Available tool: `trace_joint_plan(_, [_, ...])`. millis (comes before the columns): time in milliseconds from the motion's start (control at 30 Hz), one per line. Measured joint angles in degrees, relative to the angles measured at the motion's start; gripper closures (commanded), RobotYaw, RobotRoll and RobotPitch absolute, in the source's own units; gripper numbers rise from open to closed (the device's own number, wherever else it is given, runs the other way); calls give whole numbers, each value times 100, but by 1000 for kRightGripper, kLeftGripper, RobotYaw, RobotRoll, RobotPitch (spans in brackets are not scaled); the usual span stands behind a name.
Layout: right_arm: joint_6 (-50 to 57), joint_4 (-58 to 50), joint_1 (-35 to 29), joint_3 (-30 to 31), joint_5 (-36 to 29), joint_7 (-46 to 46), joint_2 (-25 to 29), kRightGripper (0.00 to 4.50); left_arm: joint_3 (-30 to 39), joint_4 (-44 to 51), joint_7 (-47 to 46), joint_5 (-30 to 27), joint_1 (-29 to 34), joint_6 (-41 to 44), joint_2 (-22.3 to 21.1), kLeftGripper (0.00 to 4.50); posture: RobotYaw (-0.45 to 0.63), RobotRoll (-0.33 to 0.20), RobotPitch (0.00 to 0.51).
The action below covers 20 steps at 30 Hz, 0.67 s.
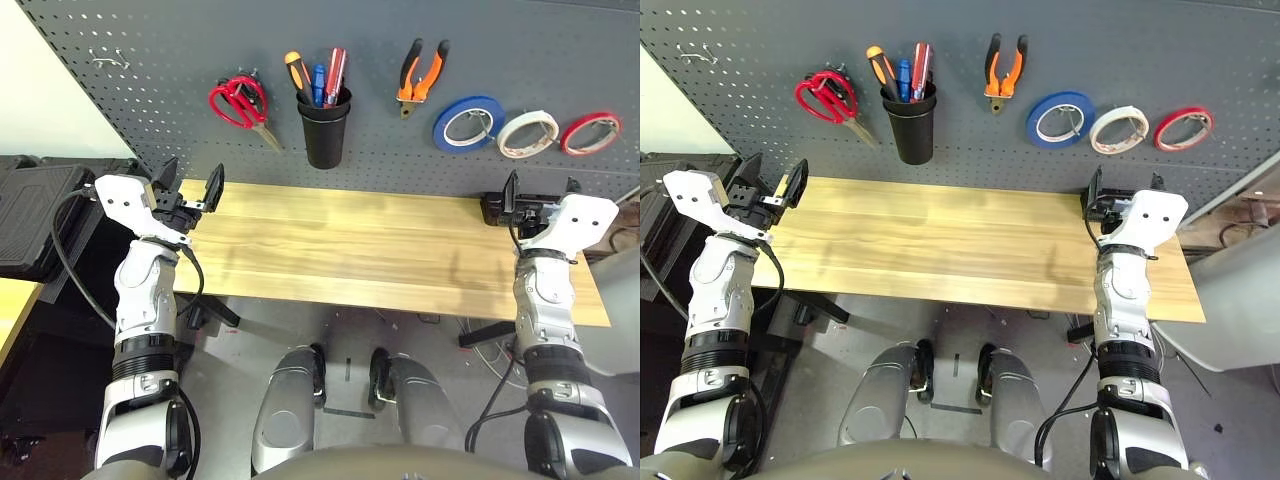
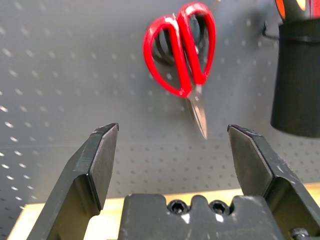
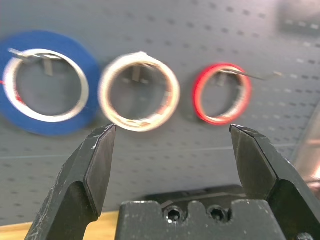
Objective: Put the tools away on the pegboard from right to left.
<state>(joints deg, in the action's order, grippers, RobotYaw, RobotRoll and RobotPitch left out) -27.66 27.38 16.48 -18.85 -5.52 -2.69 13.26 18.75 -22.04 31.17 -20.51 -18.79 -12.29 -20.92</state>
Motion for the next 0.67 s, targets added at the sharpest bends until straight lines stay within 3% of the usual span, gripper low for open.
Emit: trace_joint_plan(667, [-30, 150, 98, 2, -156, 316, 137, 0, 15, -138, -110, 2, -4, -161, 33, 30, 112, 0, 144])
